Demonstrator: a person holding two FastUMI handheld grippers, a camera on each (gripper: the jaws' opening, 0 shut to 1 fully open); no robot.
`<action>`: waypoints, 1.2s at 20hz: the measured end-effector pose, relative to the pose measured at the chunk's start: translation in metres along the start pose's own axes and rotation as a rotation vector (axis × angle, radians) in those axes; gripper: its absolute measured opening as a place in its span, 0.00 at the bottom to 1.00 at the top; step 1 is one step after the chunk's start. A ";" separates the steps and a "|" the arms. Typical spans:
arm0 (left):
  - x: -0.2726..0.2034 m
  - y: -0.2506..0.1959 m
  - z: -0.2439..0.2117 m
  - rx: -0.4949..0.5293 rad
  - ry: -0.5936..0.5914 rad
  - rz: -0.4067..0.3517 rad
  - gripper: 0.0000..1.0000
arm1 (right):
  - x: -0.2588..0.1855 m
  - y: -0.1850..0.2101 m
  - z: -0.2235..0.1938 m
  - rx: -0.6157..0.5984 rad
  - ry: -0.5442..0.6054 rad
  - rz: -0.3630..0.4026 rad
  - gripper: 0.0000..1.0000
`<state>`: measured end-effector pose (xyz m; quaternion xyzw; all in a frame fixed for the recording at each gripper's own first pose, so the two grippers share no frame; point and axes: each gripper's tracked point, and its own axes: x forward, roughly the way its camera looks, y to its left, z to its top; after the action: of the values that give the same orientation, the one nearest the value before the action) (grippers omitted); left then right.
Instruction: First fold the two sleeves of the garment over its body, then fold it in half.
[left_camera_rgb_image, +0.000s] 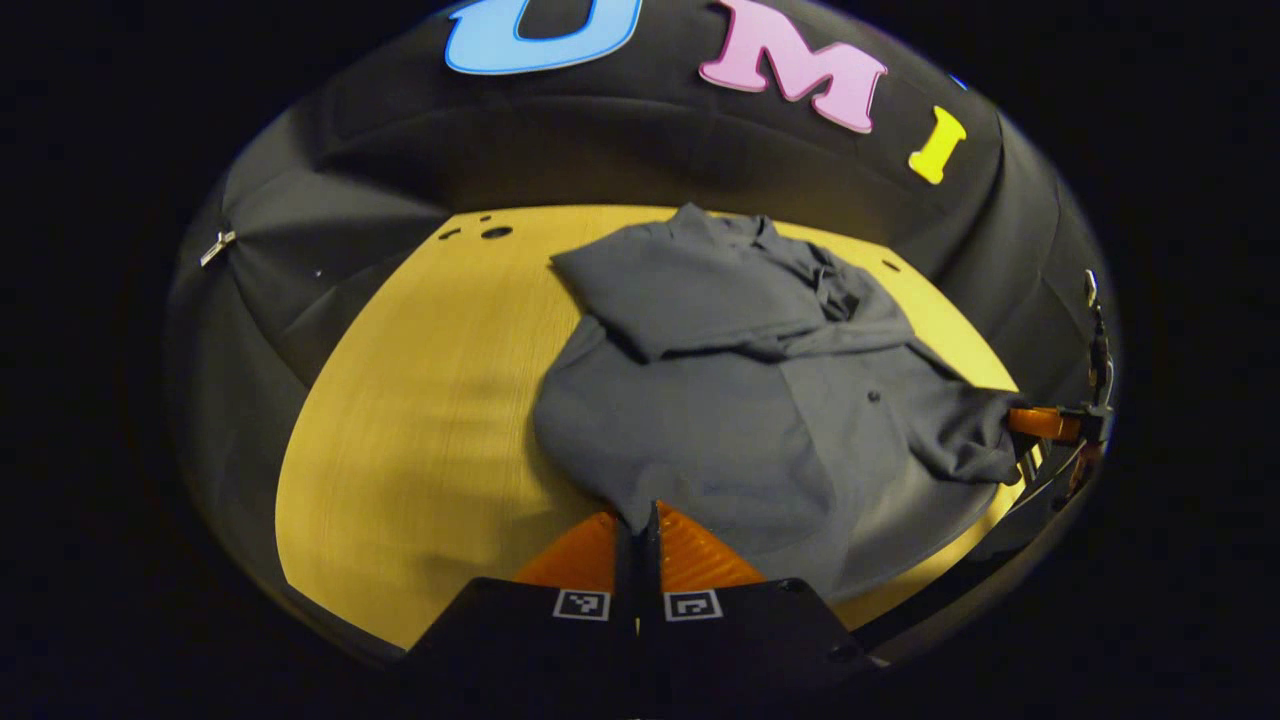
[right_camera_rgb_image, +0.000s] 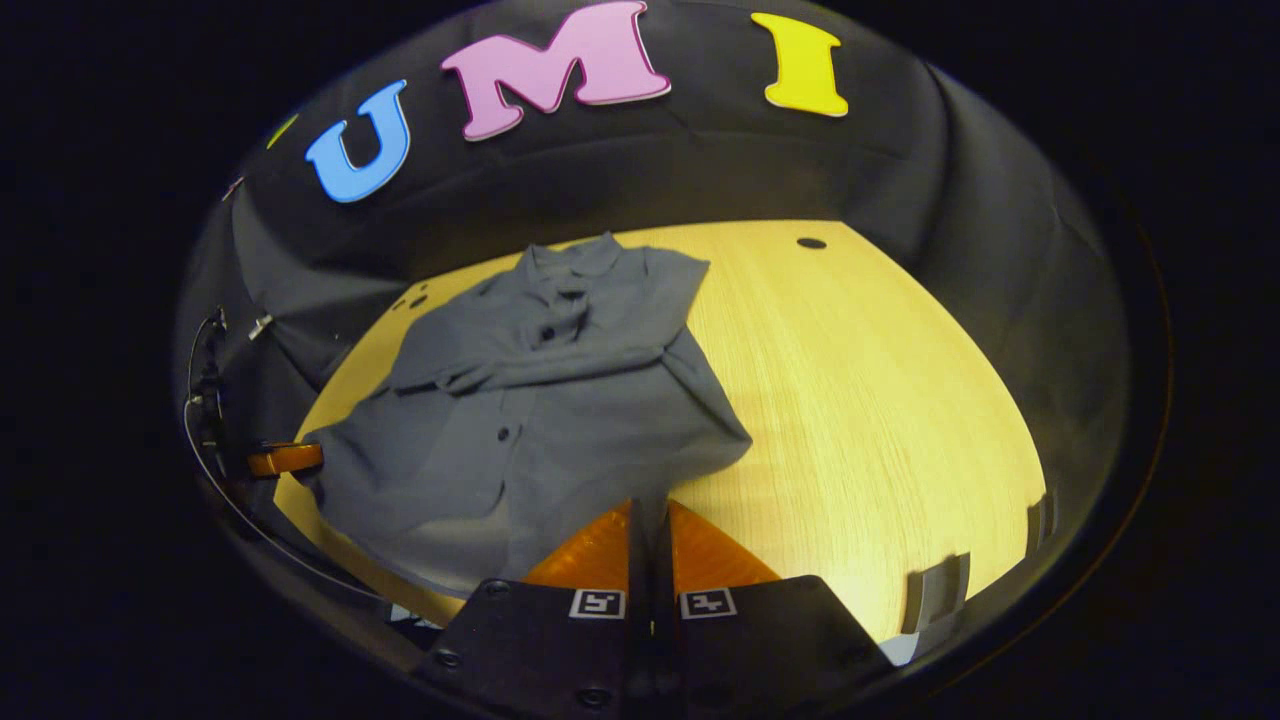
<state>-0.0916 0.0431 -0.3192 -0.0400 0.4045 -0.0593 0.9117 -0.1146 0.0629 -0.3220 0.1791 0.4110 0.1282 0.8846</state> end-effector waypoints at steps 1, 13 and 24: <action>-0.002 -0.002 0.014 0.004 -0.029 -0.007 0.06 | -0.001 0.002 0.013 -0.002 -0.030 0.006 0.05; -0.027 0.008 0.138 -0.025 -0.246 -0.019 0.05 | -0.013 0.010 0.155 -0.019 -0.314 0.016 0.05; -0.014 0.010 0.222 -0.020 -0.365 -0.021 0.05 | 0.011 0.010 0.235 -0.036 -0.417 0.011 0.05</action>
<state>0.0648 0.0602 -0.1617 -0.0633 0.2324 -0.0565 0.9689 0.0737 0.0261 -0.1847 0.1879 0.2155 0.1004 0.9530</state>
